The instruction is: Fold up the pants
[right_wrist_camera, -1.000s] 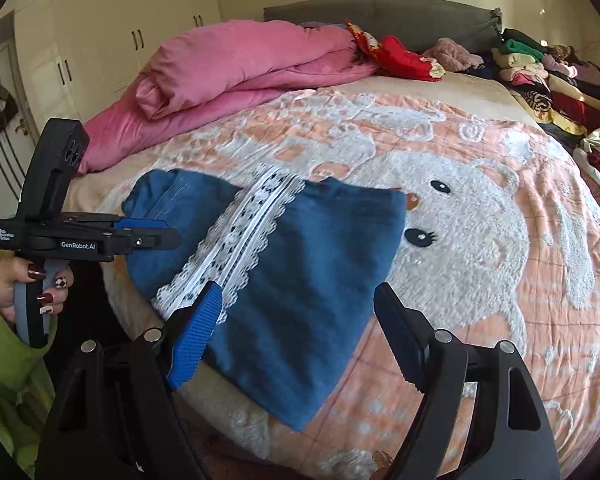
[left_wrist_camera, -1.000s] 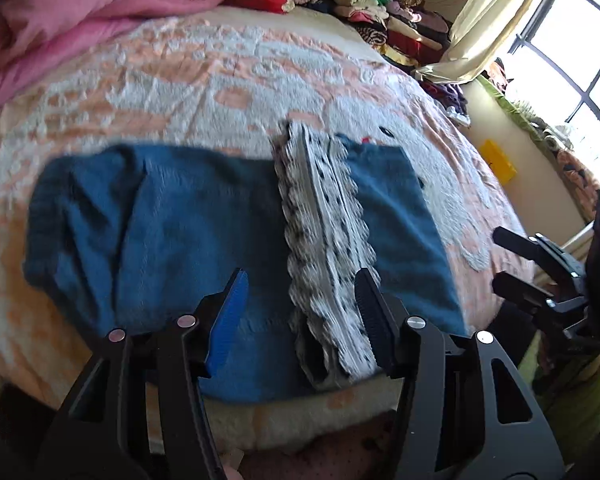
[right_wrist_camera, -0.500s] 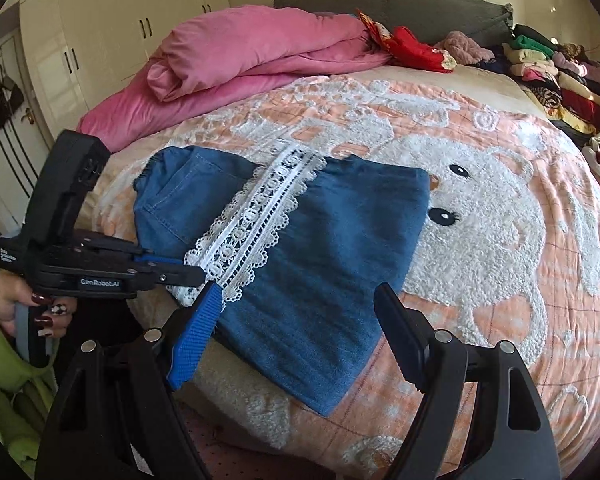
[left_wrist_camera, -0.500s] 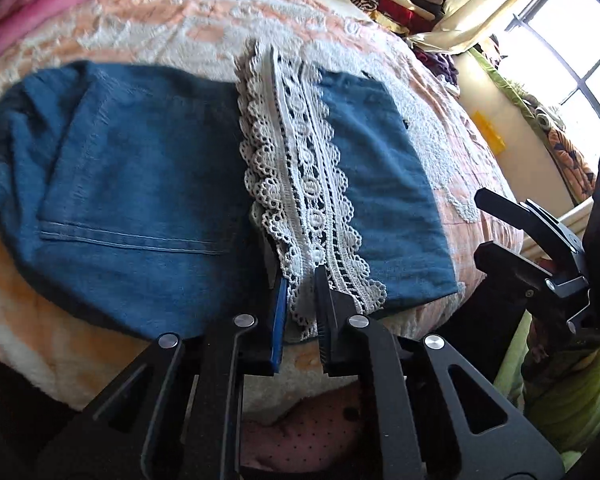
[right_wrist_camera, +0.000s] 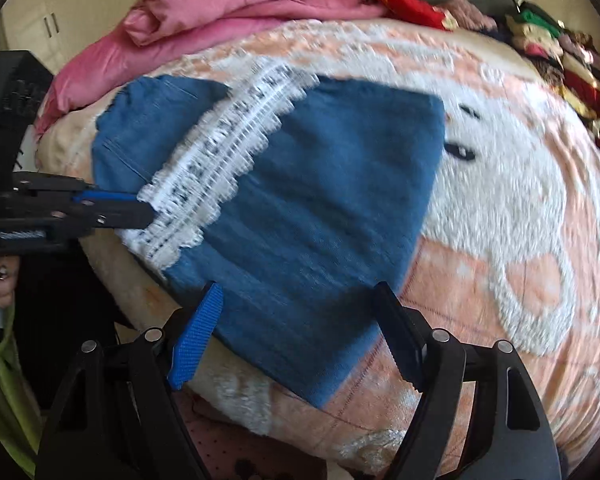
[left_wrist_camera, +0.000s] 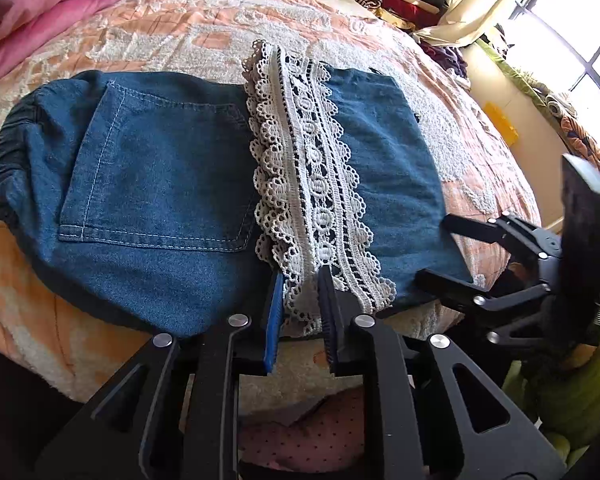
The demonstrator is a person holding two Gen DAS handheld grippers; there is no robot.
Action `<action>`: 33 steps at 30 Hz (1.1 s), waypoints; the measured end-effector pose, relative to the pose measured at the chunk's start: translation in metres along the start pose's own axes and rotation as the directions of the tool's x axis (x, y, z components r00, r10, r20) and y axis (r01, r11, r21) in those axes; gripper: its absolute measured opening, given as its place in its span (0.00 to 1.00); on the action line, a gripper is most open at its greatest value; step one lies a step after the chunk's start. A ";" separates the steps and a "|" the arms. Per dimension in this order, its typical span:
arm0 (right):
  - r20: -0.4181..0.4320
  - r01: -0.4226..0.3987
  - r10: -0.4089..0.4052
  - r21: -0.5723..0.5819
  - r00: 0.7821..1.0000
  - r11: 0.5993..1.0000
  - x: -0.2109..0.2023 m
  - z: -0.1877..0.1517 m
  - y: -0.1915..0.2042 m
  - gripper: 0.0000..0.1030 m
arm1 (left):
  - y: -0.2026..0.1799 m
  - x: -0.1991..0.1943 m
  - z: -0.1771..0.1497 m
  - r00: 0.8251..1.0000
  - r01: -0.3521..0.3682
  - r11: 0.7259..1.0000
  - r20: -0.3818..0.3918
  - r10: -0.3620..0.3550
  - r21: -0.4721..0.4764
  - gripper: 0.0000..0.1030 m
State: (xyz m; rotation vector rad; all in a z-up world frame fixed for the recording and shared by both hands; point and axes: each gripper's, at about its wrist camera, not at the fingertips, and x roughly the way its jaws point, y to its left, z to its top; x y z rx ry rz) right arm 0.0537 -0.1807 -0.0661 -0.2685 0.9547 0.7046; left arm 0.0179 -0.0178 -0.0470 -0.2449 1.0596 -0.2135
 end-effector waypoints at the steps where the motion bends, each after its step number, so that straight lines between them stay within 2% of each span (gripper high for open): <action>1: -0.001 -0.007 0.007 0.009 1.000 1.000 0.001 -0.001 -0.002 0.73 | 0.000 0.000 0.000 1.000 -0.002 1.000 0.000 0.002 0.001 0.13; 20: 0.069 -0.023 0.019 0.054 0.997 0.998 -0.027 0.000 -0.009 0.75 | -0.005 -0.010 0.001 0.999 -0.020 1.000 0.026 0.020 0.009 0.15; 30: 0.112 -0.014 0.005 0.080 0.994 0.997 -0.043 0.000 -0.018 0.79 | -0.013 -0.014 0.002 0.999 -0.032 0.999 0.034 0.031 0.023 0.21; 33: 0.128 -0.004 -0.008 0.093 0.992 0.996 -0.049 0.000 -0.022 0.85 | -0.016 -0.015 0.002 0.999 -0.034 0.999 0.037 0.033 0.029 0.28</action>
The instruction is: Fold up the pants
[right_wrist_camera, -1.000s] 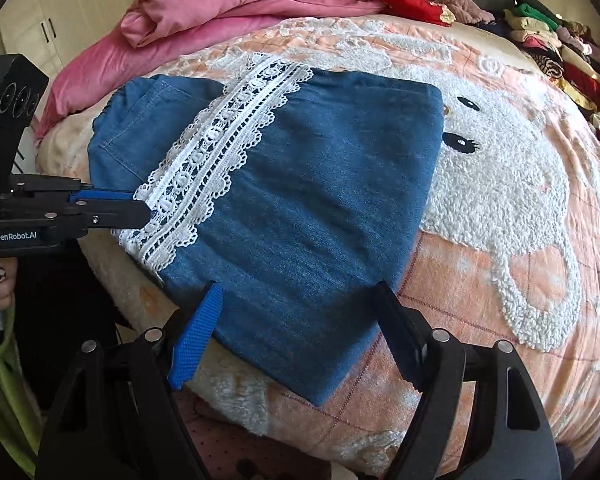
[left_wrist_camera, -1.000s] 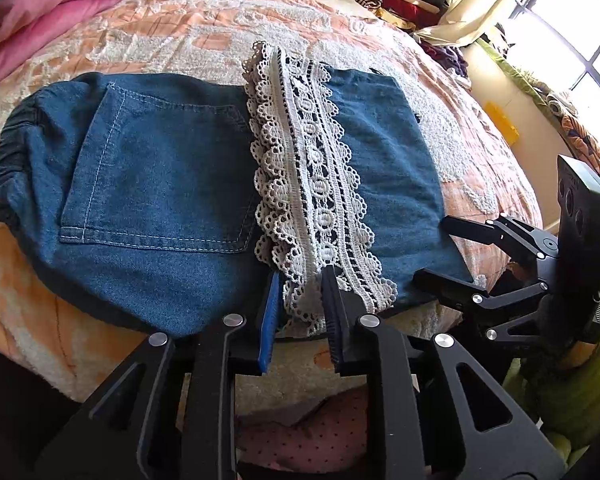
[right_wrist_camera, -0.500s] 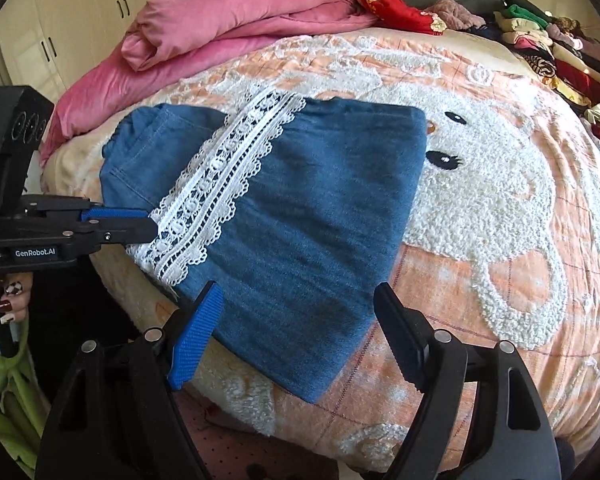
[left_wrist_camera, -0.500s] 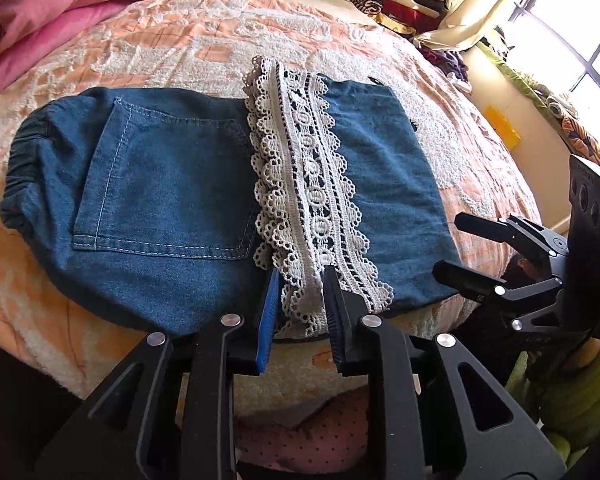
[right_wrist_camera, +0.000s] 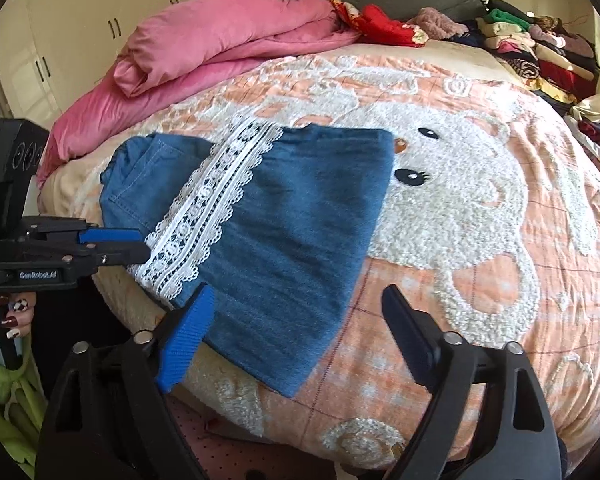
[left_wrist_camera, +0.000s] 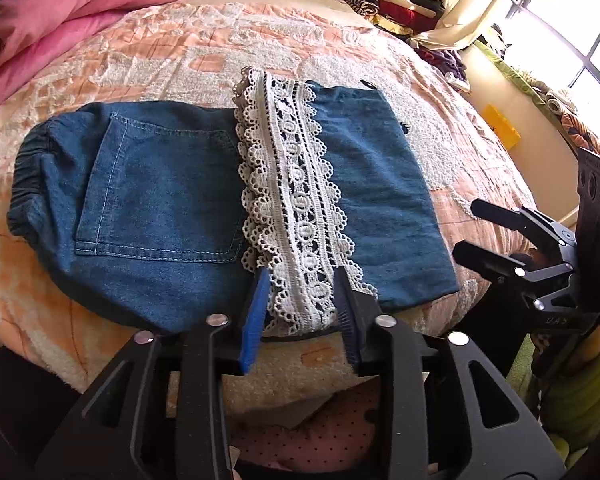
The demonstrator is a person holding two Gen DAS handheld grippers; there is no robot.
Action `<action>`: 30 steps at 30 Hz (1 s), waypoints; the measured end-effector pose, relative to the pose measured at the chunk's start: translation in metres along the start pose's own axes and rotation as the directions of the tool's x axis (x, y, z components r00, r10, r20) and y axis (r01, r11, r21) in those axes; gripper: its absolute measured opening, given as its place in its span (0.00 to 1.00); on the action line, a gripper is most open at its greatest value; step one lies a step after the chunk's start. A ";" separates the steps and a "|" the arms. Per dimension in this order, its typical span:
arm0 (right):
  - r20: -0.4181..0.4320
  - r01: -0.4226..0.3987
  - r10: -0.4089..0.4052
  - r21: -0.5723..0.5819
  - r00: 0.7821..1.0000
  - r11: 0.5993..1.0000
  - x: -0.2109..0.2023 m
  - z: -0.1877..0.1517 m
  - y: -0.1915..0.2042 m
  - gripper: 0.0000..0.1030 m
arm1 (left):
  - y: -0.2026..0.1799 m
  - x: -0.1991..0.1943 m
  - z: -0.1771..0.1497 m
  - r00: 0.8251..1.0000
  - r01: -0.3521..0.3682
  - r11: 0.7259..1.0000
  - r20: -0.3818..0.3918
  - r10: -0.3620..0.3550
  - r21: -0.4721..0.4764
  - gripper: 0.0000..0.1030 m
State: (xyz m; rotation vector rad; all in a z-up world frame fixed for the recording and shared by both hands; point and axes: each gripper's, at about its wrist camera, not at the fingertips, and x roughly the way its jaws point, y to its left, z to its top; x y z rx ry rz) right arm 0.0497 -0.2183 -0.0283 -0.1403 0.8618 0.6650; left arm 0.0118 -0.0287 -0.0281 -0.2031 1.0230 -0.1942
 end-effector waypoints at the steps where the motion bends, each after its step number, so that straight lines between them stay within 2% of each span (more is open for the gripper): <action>1: 0.006 0.004 -0.004 0.008 1.000 1.000 -0.002 0.000 -0.002 0.85 | -0.001 0.000 0.000 1.000 -0.001 1.000 0.001 0.001 0.002 0.30; 6: 0.029 0.018 -0.019 0.041 0.999 0.999 -0.010 0.002 -0.011 0.86 | -0.006 -0.004 0.001 1.000 -0.008 1.000 0.011 0.008 0.011 0.43; 10: 0.058 0.024 -0.028 0.067 0.998 0.997 -0.019 0.007 -0.017 0.86 | -0.005 -0.010 0.003 0.999 -0.024 1.000 0.031 0.024 0.014 0.61; 13: 0.084 0.016 -0.021 0.061 0.996 0.998 -0.028 0.015 -0.016 0.87 | 0.001 -0.017 0.005 0.998 -0.042 0.999 0.053 0.041 0.001 0.67; 14: 0.091 0.013 -0.018 0.056 0.996 0.998 -0.031 0.017 -0.016 0.87 | 0.003 -0.019 0.005 0.997 -0.046 0.999 0.058 0.046 -0.004 0.70; 15: 0.099 0.008 -0.013 0.048 0.995 0.999 -0.033 0.022 -0.015 0.94 | 0.007 -0.021 0.006 0.996 -0.054 0.998 0.067 0.055 -0.014 0.73; 20: 0.119 -0.020 0.018 0.019 0.993 1.000 -0.035 0.045 -0.003 0.95 | 0.028 -0.031 0.006 0.993 -0.072 0.995 0.092 0.078 -0.066 0.75; 24: 0.121 -0.036 0.042 -0.048 0.992 0.998 -0.028 0.072 0.017 0.95 | 0.048 -0.037 0.004 0.990 -0.075 0.990 0.106 0.088 -0.121 0.76; 30: 0.087 -0.115 0.129 -0.148 0.988 0.982 -0.003 0.113 0.057 0.95 | 0.087 -0.046 -0.005 0.988 -0.077 0.973 0.117 0.105 -0.219 0.76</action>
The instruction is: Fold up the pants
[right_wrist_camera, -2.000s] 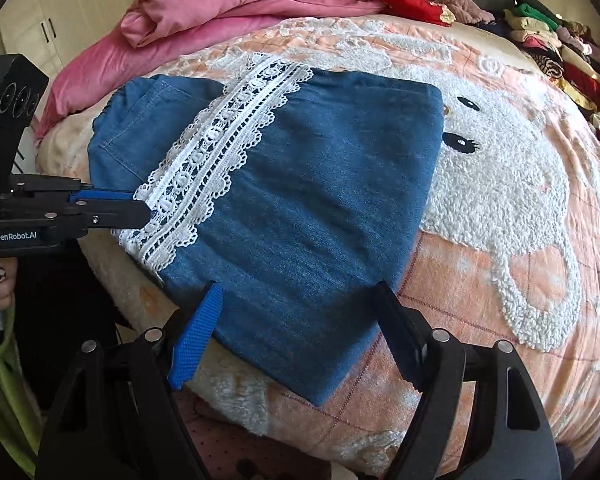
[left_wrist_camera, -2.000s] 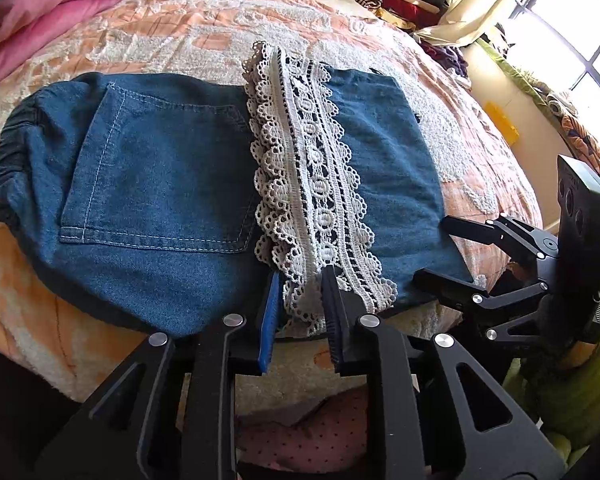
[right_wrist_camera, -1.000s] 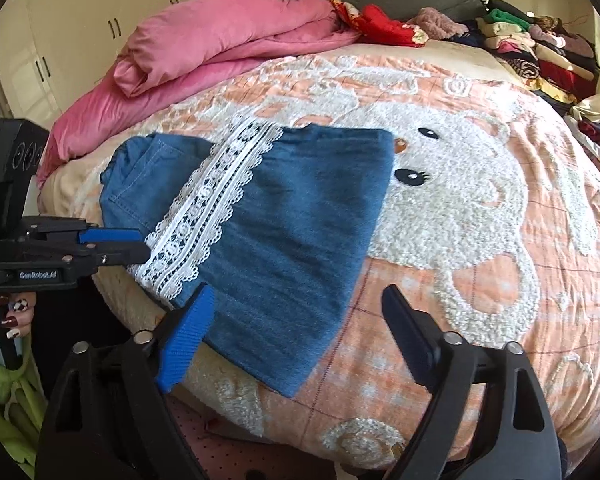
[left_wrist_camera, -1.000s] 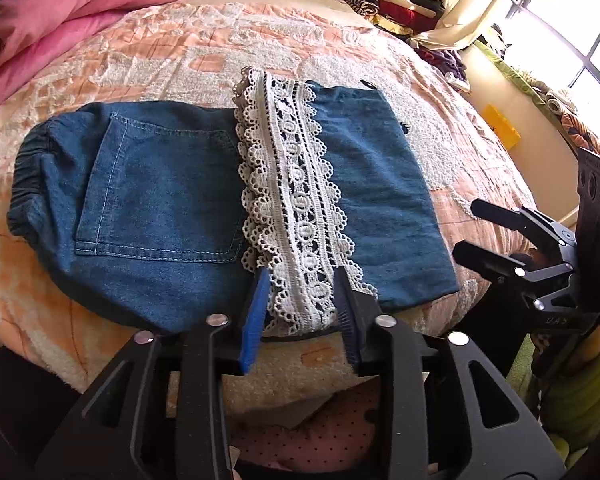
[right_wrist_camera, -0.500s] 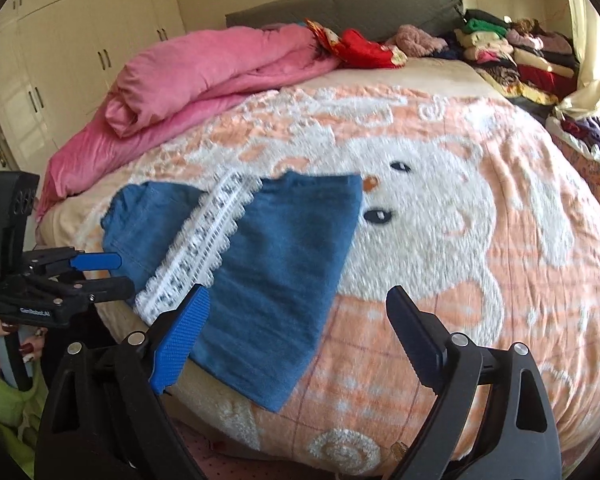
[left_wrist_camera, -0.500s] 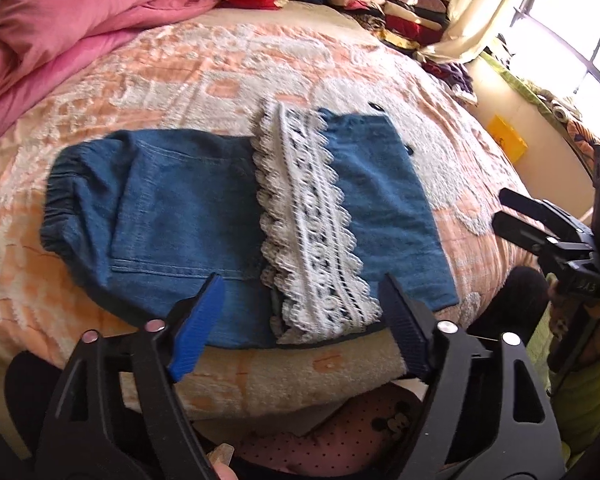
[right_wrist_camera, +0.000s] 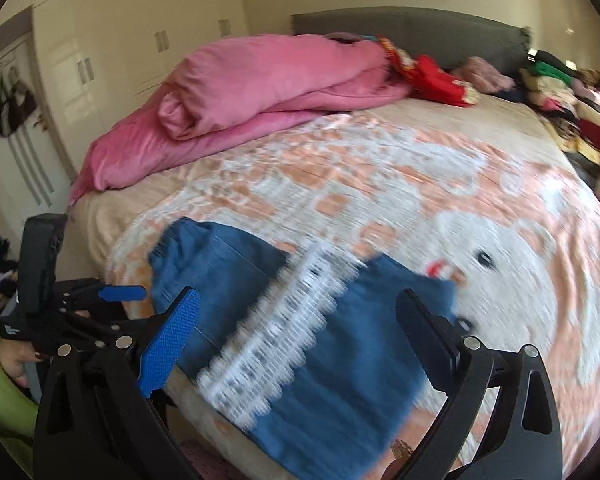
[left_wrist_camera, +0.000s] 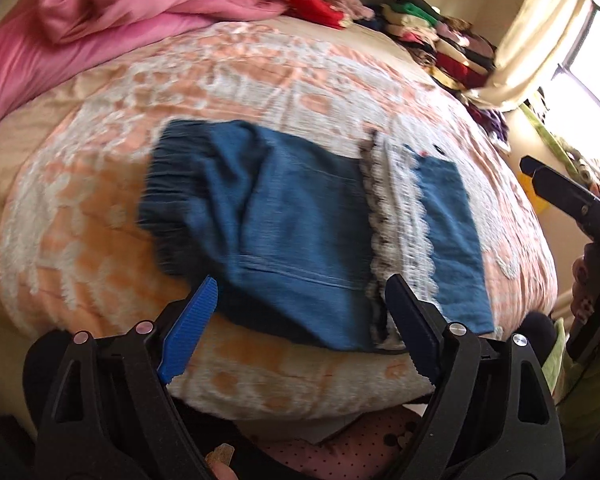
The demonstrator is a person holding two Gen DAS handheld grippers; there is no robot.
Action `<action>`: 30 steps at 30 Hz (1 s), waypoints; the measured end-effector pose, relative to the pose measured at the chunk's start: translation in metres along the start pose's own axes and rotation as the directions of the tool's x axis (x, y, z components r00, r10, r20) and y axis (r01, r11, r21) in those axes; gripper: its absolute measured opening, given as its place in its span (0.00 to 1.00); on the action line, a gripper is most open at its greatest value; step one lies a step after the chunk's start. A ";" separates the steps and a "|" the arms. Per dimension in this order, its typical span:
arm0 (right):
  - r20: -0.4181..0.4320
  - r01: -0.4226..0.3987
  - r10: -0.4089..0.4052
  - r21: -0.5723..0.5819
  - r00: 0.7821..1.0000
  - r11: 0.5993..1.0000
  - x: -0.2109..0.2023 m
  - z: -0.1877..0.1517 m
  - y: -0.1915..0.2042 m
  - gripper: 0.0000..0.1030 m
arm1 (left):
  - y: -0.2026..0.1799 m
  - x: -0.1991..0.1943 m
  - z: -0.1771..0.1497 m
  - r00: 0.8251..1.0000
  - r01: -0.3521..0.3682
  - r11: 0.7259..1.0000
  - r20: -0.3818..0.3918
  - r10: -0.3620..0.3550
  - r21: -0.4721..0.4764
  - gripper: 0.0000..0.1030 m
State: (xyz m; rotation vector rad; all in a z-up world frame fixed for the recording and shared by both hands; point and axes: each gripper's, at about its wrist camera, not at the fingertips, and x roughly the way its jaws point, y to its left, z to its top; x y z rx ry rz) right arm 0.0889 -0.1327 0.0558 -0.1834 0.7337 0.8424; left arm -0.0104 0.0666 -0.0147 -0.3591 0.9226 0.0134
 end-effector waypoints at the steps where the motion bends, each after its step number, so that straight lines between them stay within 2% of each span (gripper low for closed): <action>1: -0.013 -0.015 0.014 -0.019 1.000 1.000 0.008 0.007 0.006 0.95 | 0.007 0.000 0.000 1.000 0.001 1.000 0.000 -0.001 -0.018 0.76; 6: -0.074 -0.079 0.073 -0.081 0.995 0.994 0.047 0.033 0.033 0.95 | 0.032 -0.001 -0.001 1.000 0.014 0.997 0.003 -0.014 -0.082 0.76; 9: -0.120 -0.124 0.109 -0.126 0.987 0.984 0.071 0.046 0.052 0.95 | 0.041 0.002 -0.003 0.999 0.054 0.991 -0.001 -0.054 -0.121 0.76; 11: -0.156 -0.168 0.146 -0.145 0.977 0.975 0.087 0.053 0.064 0.95 | 0.044 0.006 -0.004 0.996 0.082 0.986 -0.007 -0.084 -0.142 0.70; 13: -0.188 -0.202 0.173 -0.152 0.967 0.967 0.104 0.058 0.074 0.95 | 0.046 0.010 -0.004 0.994 0.107 0.981 -0.009 -0.110 -0.160 0.59; 14: -0.210 -0.219 0.185 -0.153 0.960 0.964 0.113 0.061 0.078 0.95 | 0.047 0.013 -0.005 0.992 0.118 0.979 -0.011 -0.122 -0.169 0.58; 16: -0.244 -0.233 0.190 -0.162 0.951 0.959 0.131 0.065 0.084 0.95 | 0.049 0.017 -0.005 0.991 0.127 0.976 -0.015 -0.131 -0.179 0.47; 30: -0.415 -0.303 0.206 -0.184 0.886 0.935 0.218 0.067 0.121 0.91 | 0.060 0.036 -0.005 0.986 0.154 0.961 -0.024 -0.163 -0.229 0.46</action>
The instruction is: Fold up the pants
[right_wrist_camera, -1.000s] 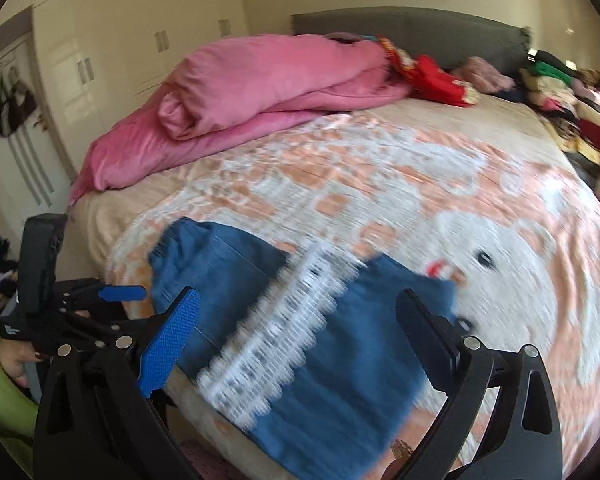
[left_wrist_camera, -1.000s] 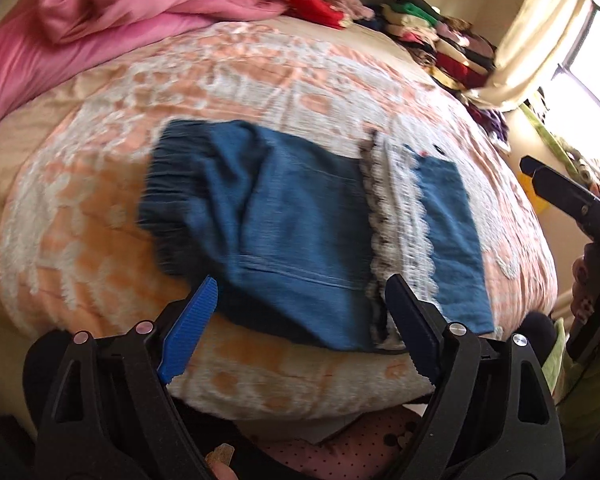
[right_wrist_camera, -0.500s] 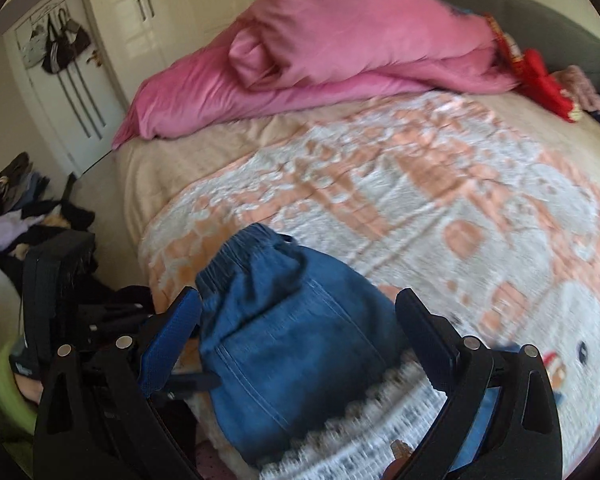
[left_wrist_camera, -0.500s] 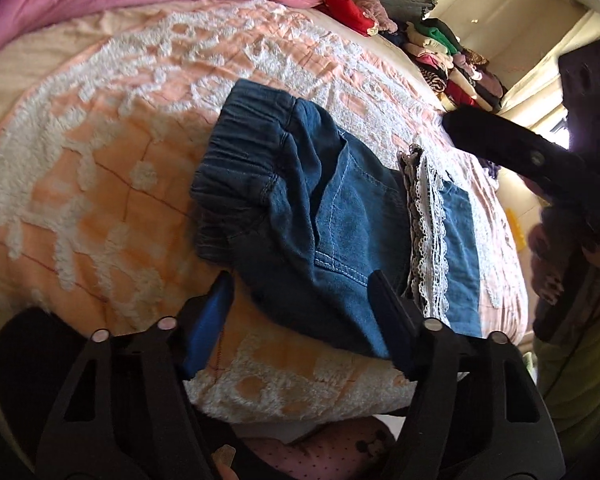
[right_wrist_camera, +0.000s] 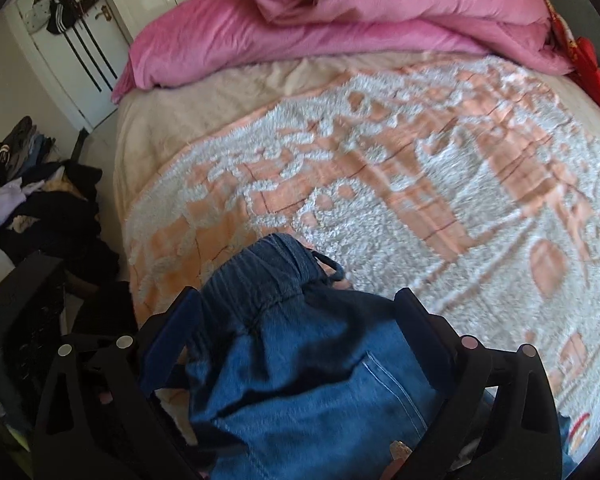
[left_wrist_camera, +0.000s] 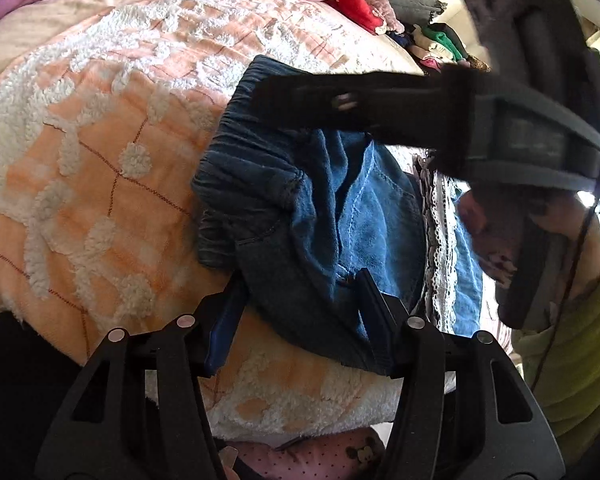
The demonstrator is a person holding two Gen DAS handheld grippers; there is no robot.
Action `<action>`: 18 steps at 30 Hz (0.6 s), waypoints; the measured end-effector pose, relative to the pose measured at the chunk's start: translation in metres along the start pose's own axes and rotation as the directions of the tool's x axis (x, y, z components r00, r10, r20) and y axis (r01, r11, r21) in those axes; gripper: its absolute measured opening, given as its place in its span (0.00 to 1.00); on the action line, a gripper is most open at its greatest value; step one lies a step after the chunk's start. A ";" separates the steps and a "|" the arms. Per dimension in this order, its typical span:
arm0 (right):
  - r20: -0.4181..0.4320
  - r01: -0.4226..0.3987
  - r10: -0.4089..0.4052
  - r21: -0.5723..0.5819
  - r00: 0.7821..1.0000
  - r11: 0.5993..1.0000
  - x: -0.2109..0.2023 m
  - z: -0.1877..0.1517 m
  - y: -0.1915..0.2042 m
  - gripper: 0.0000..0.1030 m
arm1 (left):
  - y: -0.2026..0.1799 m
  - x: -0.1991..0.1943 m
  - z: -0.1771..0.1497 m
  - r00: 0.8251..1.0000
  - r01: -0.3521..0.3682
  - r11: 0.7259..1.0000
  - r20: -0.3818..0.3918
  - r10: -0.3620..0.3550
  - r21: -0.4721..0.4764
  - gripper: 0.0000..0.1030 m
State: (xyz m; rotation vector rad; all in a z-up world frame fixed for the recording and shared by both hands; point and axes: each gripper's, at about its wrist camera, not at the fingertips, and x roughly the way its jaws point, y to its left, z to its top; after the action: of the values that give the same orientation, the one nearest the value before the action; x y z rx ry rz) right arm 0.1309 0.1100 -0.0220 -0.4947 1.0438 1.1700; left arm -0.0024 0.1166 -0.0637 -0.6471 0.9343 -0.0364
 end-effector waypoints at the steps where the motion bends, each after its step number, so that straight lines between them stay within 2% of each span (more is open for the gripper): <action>1: -0.013 -0.011 0.011 0.004 1.000 1.000 0.007 0.001 0.000 0.89 | 0.000 0.001 0.000 1.000 0.003 1.000 -0.001 -0.003 -0.003 0.46; 2: -0.021 -0.023 0.023 0.010 0.999 1.000 0.011 0.001 -0.001 0.88 | 0.001 0.002 0.000 1.000 0.006 1.000 -0.001 -0.006 -0.007 0.46; 3: -0.027 -0.038 0.039 0.016 0.999 0.999 0.015 0.000 -0.001 0.82 | 0.001 0.003 0.000 1.000 0.009 1.000 -0.001 -0.009 -0.010 0.46; 4: -0.033 -0.064 0.065 0.028 0.997 0.998 0.019 -0.001 -0.002 0.71 | 0.002 0.003 0.000 1.000 0.011 1.000 0.001 -0.011 -0.012 0.46; 6: -0.035 -0.100 0.102 0.043 0.994 0.994 0.022 -0.003 -0.003 0.57 | 0.001 0.006 0.000 1.000 0.009 1.000 0.005 -0.009 -0.014 0.46; 9: 0.007 -0.115 0.115 0.050 0.993 0.992 0.011 -0.009 -0.007 0.40 | -0.003 0.004 0.000 1.000 0.011 1.000 0.014 -0.011 -0.009 0.46; 12: 0.106 -0.190 0.179 0.104 0.978 0.976 -0.021 -0.019 -0.023 0.37 | -0.012 -0.002 0.002 0.999 0.044 0.999 0.024 -0.044 0.001 0.39; 18: 0.246 -0.258 0.216 0.153 0.945 0.954 -0.085 -0.054 -0.052 0.37 | -0.047 -0.007 0.008 0.997 0.065 0.995 0.034 -0.068 0.079 0.39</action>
State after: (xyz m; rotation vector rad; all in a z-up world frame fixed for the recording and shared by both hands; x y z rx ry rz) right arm 0.1544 0.0066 0.0165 -0.0860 1.0185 1.2942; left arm 0.0106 0.0843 -0.0306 -0.6051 0.8717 -0.1193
